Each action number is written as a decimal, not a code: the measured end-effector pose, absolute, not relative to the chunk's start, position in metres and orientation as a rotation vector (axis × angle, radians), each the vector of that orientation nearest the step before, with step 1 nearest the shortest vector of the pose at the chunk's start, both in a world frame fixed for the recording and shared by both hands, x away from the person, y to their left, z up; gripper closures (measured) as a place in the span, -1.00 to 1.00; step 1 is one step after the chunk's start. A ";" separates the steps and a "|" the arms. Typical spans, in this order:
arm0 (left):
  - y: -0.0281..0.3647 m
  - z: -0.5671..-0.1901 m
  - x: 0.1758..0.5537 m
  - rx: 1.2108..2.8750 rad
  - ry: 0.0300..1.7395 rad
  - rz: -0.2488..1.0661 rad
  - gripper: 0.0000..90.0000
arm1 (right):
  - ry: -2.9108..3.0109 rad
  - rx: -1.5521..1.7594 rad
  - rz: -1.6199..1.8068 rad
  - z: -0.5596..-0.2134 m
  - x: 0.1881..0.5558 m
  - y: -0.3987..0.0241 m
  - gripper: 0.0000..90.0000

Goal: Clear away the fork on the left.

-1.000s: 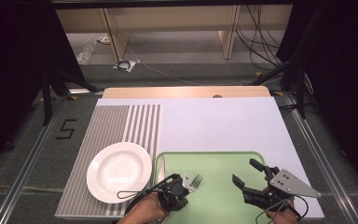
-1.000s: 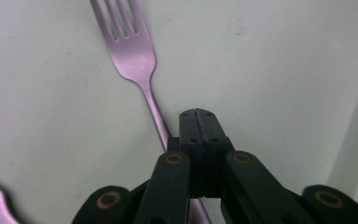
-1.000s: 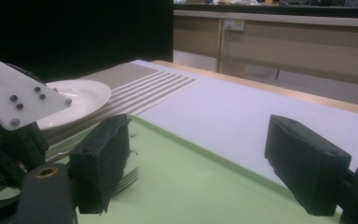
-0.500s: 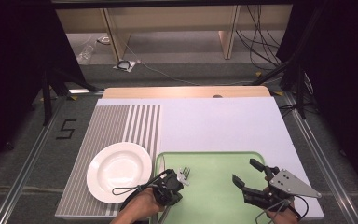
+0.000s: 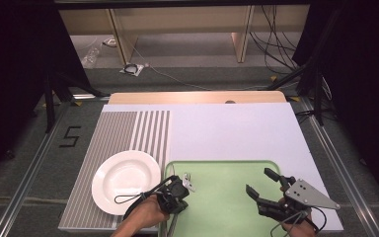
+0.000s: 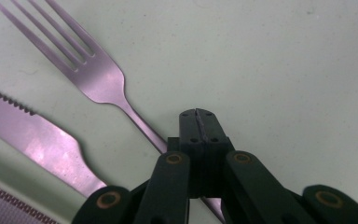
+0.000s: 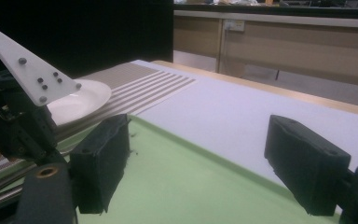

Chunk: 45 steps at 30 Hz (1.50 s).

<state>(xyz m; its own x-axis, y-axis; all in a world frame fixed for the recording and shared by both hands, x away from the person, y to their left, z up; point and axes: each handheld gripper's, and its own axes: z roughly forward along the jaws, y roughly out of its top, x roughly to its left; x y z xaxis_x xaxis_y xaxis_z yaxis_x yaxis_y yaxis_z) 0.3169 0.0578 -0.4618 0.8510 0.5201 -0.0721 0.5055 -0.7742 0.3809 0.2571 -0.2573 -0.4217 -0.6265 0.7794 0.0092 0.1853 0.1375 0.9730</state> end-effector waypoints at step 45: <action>0.123 -0.412 0.322 2.323 0.793 0.155 -0.42 | 1.907 0.930 1.516 -0.422 0.257 -0.257 -0.48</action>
<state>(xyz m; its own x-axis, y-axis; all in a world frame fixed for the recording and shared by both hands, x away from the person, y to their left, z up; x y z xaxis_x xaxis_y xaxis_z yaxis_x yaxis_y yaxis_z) 0.3225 0.1229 -0.4125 0.8084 0.5804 -0.0978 0.5012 -0.5918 0.6313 0.2573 -0.2572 -0.4218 -0.6243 0.7811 0.0138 0.1897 0.1344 0.9726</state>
